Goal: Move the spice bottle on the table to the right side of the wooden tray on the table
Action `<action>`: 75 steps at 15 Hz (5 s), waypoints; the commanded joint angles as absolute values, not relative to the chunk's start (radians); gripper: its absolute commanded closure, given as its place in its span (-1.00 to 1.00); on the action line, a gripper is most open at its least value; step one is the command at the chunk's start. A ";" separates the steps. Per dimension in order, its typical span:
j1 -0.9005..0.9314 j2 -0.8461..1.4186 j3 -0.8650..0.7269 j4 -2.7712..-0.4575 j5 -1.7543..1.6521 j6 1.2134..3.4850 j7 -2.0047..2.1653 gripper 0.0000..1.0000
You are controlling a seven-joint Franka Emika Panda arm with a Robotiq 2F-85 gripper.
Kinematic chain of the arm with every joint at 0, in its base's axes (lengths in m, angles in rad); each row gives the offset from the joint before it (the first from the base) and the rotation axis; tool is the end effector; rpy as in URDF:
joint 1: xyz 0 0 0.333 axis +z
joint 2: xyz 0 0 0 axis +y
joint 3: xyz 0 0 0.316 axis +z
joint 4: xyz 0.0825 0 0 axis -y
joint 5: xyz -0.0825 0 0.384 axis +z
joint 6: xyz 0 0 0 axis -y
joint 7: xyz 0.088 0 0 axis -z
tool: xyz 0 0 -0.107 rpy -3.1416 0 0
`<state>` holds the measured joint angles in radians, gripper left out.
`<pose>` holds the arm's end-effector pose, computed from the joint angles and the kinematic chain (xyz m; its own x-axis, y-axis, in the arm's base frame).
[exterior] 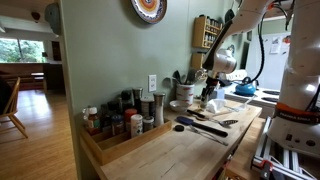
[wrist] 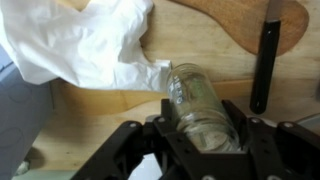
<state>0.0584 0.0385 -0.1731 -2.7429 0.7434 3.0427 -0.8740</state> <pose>0.3922 -0.0983 0.2281 0.9570 0.0250 0.2890 0.0320 -0.9993 -0.0193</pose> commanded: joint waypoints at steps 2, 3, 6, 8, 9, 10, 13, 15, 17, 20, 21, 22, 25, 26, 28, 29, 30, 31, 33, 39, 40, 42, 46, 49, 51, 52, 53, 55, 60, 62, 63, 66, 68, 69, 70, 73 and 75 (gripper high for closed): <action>0.072 -0.114 -0.170 -2.805 0.565 3.037 -0.854 0.44; 0.062 -0.082 -0.161 -2.745 0.539 3.010 -0.866 0.44; 0.022 -0.199 -0.114 -2.791 0.347 2.944 -0.782 0.44; -0.009 -0.233 -0.071 -2.743 0.250 2.859 -0.734 0.44; 0.019 -0.281 -0.084 -2.746 0.179 2.810 -0.686 0.44; 0.030 -0.354 -0.070 -2.778 0.147 2.766 -0.668 0.44; 0.080 -0.467 -0.044 -2.758 0.080 2.620 -0.627 0.44; 0.125 -0.511 -0.021 -2.726 0.060 2.529 -0.610 0.44; 0.166 -0.521 0.005 -2.680 0.047 2.458 -0.590 0.44; 0.221 -0.480 0.033 -2.593 0.047 2.400 -0.566 0.44; 0.218 -0.459 0.051 -2.566 0.034 2.399 -0.538 0.44; 0.218 -0.433 0.064 -2.538 0.021 2.398 -0.517 0.44; 0.216 -0.352 0.087 -2.471 -0.021 2.406 -0.471 0.44; 0.217 -0.323 0.091 -2.450 -0.030 2.404 -0.465 0.44; 0.206 -0.265 0.103 -2.421 -0.062 2.413 -0.442 0.44; 0.205 -0.237 0.101 -2.410 -0.068 2.419 -0.444 0.44; 0.204 -0.208 0.095 -2.402 -0.069 2.433 -0.455 0.44; 0.204 -0.182 0.088 -2.391 -0.057 2.440 -0.469 0.44; 0.202 -0.133 0.083 -2.373 -0.040 2.467 -0.499 0.44; 0.186 -0.075 0.092 -2.372 0.008 2.539 -0.551 -0.06; 0.183 -0.063 0.091 -2.368 0.019 2.547 -0.567 -0.06; 0.181 -0.054 0.090 -2.362 0.025 2.549 -0.574 -0.06; 0.182 -0.037 0.087 -2.352 0.055 2.561 -0.613 0.44; 0.183 0.016 0.091 -2.325 0.109 2.571 -0.681 0.44; 0.177 0.050 0.100 -2.307 0.137 2.577 -0.718 0.44; 0.172 0.070 0.104 -2.295 0.143 2.582 -0.730 0.44; 0.166 0.091 0.109 -2.282 0.151 2.583 -0.742 0.44; 0.152 0.131 0.121 -2.254 0.161 2.586 -0.759 0.44; 0.109 0.229 0.151 -2.187 0.155 2.602 -0.775 0.44; 0.092 0.265 0.167 -2.168 0.158 2.627 -0.782 0.44; 0.084 0.283 0.175 -2.160 0.156 2.639 -0.779 0.44; 0.068 0.328 0.196 -2.150 0.145 2.664 -0.751 0.44; 0.062 0.345 0.205 -2.154 0.142 2.669 -0.722 0.44; 0.071 0.351 0.195 -2.156 0.121 2.662 -0.680 0.44; 0.068 0.356 0.201 -2.159 0.127 2.667 -0.666 0.44; 0.069 0.379 0.200 -2.161 0.126 2.689 -0.588 0.44; 0.072 0.397 0.200 -2.154 0.118 2.707 -0.532 0.44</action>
